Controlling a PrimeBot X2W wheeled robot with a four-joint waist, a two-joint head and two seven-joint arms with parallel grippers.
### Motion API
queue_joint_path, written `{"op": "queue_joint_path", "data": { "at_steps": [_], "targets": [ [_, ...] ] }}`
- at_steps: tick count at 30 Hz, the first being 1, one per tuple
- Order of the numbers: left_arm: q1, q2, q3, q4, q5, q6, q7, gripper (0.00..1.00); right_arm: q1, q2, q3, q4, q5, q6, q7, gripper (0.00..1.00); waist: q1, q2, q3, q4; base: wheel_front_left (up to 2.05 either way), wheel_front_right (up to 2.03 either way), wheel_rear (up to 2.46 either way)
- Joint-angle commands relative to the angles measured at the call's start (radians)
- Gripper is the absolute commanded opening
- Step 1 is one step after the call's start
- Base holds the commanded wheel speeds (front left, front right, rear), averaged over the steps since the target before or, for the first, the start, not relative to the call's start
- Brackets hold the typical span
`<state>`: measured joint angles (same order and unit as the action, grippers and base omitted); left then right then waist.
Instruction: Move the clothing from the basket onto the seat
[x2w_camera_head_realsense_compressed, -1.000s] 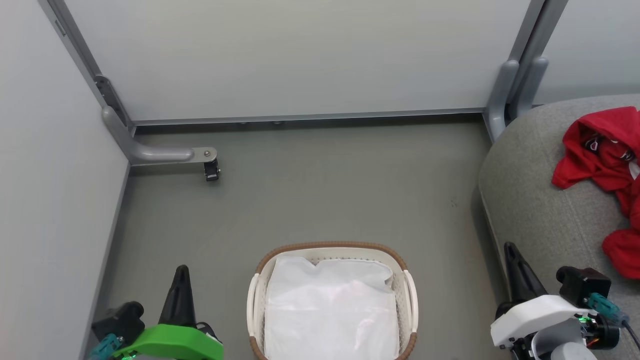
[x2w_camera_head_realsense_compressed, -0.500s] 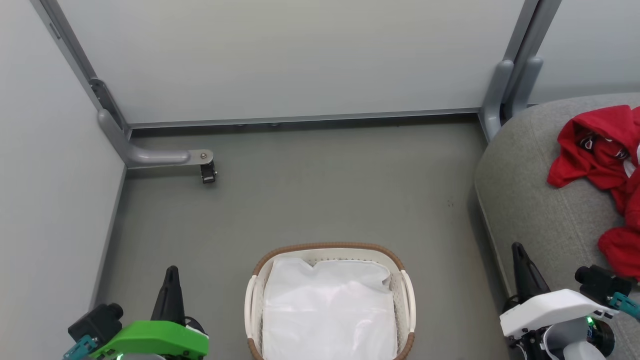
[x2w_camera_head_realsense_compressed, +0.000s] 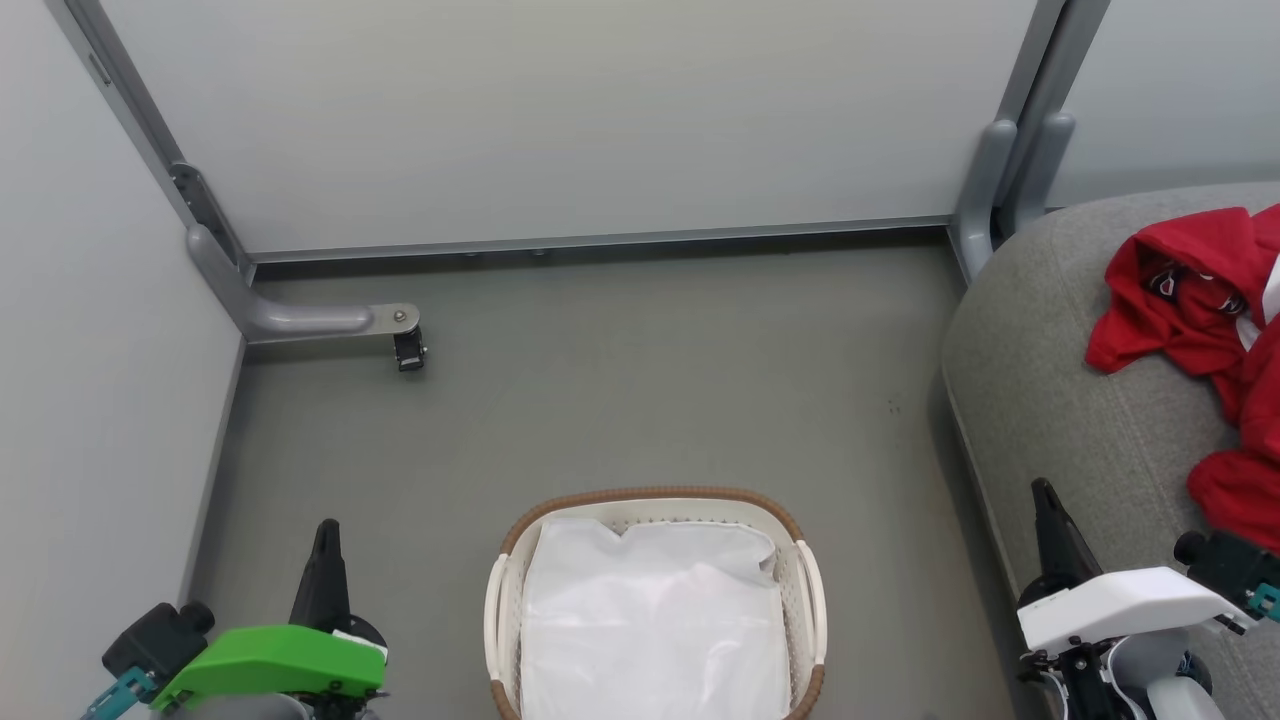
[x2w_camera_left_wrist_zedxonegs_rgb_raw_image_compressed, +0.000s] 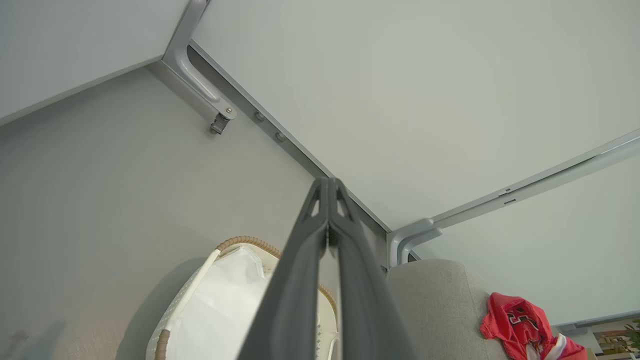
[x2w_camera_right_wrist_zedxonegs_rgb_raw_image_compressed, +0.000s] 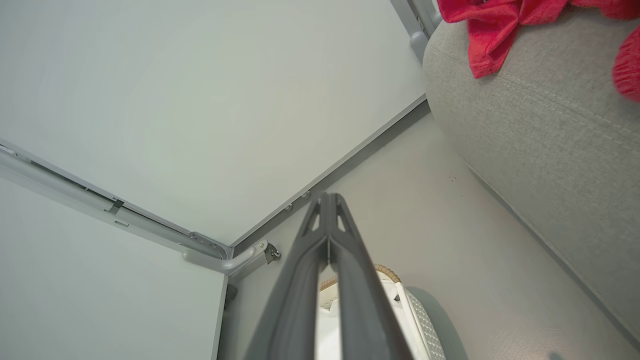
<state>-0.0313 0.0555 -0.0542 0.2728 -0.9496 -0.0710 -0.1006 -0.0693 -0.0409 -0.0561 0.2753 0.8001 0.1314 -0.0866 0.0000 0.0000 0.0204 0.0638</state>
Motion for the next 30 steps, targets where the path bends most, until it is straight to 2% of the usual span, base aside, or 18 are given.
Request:
{"op": "queue_joint_path", "data": {
  "at_steps": [1,30],
  "targets": [
    [-0.028,0.009,0.011,-0.013,-0.034,-0.008,0.007,0.0,-0.02,-0.006,-0.006,-0.015,0.037,0.0,0.01,0.0,0.0,0.0,0.0,-0.001,0.0,0.0,0.0],
    [-0.054,0.011,0.073,-0.021,-0.315,-0.031,0.092,0.0,-0.032,-0.009,-0.029,-0.024,0.374,-0.001,0.094,0.0,0.0,0.0,-0.006,-0.023,0.0,0.0,0.0]
  ]
}}
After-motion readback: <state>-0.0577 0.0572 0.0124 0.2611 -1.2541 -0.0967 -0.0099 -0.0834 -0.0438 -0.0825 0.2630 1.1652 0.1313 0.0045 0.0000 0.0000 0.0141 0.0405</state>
